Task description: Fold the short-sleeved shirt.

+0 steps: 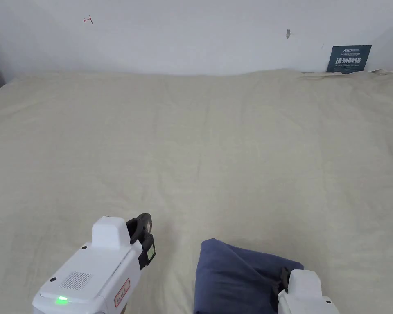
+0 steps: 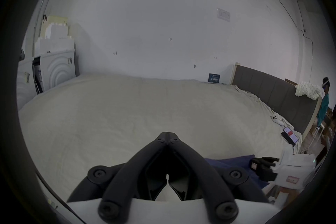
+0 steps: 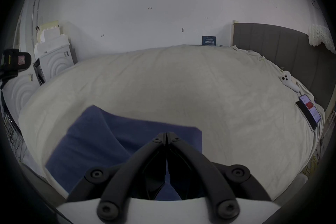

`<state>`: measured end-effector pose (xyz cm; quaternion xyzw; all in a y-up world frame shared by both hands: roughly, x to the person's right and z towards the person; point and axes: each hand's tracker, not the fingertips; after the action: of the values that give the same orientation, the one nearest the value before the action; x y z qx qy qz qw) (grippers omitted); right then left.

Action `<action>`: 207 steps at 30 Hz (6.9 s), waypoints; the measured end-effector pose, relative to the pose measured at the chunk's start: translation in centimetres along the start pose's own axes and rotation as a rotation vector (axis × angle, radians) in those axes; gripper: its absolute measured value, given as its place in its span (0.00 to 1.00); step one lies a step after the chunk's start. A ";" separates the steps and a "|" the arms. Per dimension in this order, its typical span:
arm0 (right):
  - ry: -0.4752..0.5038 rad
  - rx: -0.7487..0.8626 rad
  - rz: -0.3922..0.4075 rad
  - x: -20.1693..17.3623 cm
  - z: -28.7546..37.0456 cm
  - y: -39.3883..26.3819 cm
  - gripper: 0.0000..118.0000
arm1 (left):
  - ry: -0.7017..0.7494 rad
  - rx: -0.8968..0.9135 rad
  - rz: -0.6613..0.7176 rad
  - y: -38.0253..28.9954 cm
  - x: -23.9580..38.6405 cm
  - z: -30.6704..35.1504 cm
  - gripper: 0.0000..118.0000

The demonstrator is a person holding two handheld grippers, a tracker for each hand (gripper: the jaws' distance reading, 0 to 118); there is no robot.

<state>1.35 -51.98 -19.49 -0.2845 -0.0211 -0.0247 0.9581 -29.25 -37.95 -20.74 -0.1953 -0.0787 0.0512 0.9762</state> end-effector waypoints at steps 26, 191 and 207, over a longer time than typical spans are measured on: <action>0.023 0.004 0.031 0.4 -0.1 -2.1 0.00 | -0.440 -0.803 0.205 -5.2 1.8 -14.8 0.71; -0.006 0.499 0.067 6.4 15.5 19.0 0.00 | 0.161 0.391 -0.198 7.0 5.5 2.7 0.00; -0.008 0.496 0.073 6.3 15.3 19.0 0.00 | 0.158 0.381 -0.200 6.6 5.2 2.3 0.00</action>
<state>8.36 -27.95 -16.68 -0.0411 -0.0198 0.0170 0.9988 -24.98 -30.30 -20.49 -0.0022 -0.0101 -0.0474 0.9988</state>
